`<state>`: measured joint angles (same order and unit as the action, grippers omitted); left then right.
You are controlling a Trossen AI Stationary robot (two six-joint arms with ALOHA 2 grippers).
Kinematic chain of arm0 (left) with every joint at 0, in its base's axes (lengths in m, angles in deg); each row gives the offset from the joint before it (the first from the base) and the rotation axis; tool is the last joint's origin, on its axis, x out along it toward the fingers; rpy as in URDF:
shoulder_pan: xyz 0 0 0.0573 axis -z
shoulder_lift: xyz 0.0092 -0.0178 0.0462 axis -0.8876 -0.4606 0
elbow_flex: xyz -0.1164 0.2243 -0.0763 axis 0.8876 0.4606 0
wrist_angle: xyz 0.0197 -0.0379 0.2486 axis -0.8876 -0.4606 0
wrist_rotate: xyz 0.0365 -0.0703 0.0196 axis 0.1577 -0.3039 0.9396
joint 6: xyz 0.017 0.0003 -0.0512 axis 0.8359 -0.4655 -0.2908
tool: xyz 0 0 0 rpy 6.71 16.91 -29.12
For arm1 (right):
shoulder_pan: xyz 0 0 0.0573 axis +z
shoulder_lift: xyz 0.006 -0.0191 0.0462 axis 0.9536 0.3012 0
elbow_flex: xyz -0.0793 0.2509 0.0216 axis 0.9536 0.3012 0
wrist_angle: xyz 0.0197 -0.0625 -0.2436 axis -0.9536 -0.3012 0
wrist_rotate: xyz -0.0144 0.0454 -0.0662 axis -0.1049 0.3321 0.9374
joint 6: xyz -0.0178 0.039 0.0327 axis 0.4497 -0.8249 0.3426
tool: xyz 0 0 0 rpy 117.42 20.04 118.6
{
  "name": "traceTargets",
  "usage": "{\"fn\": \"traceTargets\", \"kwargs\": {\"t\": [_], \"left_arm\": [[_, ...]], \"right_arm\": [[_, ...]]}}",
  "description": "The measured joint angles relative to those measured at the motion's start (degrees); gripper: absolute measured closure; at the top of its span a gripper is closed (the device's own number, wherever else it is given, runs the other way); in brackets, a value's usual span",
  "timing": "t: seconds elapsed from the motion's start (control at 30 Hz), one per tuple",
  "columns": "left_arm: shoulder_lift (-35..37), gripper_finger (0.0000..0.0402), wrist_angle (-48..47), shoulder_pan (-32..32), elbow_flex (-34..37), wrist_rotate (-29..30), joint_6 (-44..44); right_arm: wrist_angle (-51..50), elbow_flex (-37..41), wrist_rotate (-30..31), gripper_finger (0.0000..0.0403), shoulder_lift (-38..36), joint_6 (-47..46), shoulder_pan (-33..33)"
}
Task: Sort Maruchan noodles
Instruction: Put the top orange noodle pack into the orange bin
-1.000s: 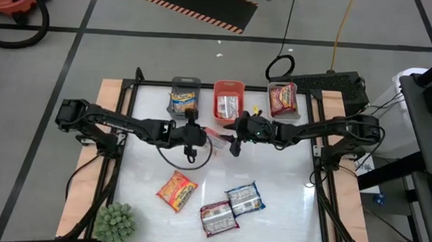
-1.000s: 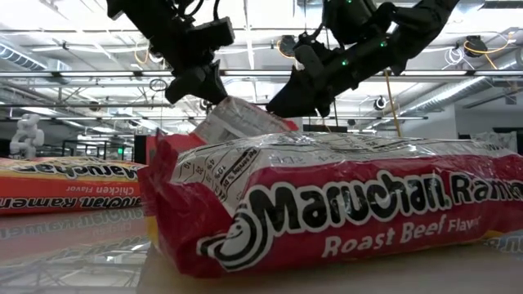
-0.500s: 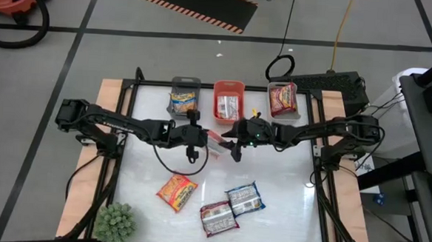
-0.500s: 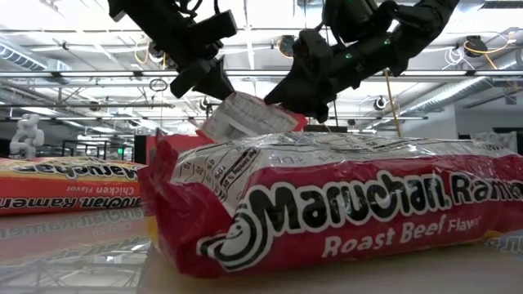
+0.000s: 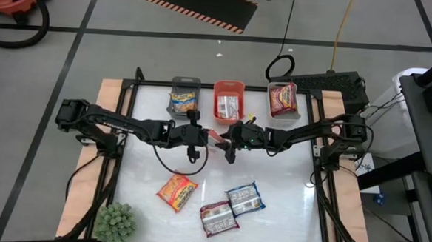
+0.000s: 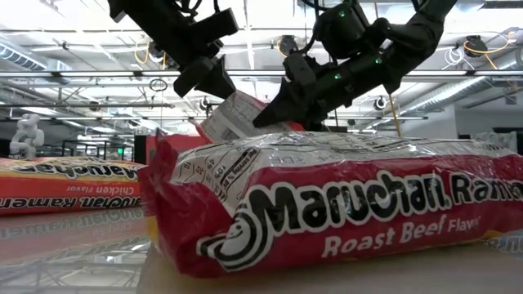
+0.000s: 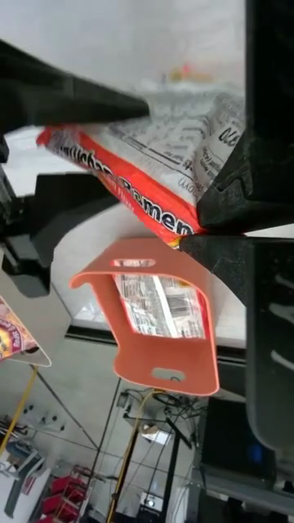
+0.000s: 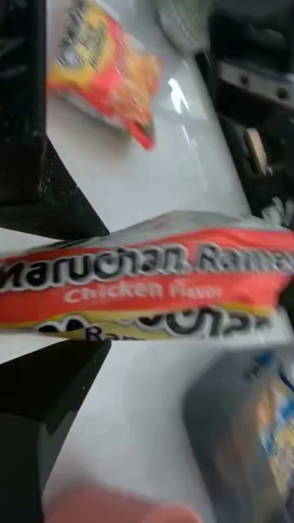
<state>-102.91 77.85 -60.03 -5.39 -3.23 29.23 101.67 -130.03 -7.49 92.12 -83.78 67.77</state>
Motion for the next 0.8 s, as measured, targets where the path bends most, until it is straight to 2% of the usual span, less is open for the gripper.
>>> {"fn": "traceTargets", "kwargs": {"t": [0.13,0.43,0.63,0.7,0.8], "left_arm": [[0.0,0.0398,0.0,-0.3,0.0,-0.1,0.0],[0.0,0.0398,-0.1,-0.4,0.0,-0.1,-2.2],[0.0,0.0397,-0.3,-0.4,0.0,0.2,-8.6],[0.0,0.0383,-0.7,-0.3,0.0,0.3,-10.0],[0.1,0.0335,-1.6,0.4,0.0,2.9,-13.2]], "right_arm": [[1.1,0.0,-0.2,0.0222,-0.4,1.5,-0.3],[0.8,0.0,-0.6,0.0302,-0.8,4.6,-0.9],[1.2,0.0,-0.2,0.0299,-0.9,9.4,-1.0],[1.4,0.0,-0.2,0.0295,-1.0,10.9,-1.3],[1.1,0.0,-0.7,0.0297,-1.5,12.0,-2.1]]}}
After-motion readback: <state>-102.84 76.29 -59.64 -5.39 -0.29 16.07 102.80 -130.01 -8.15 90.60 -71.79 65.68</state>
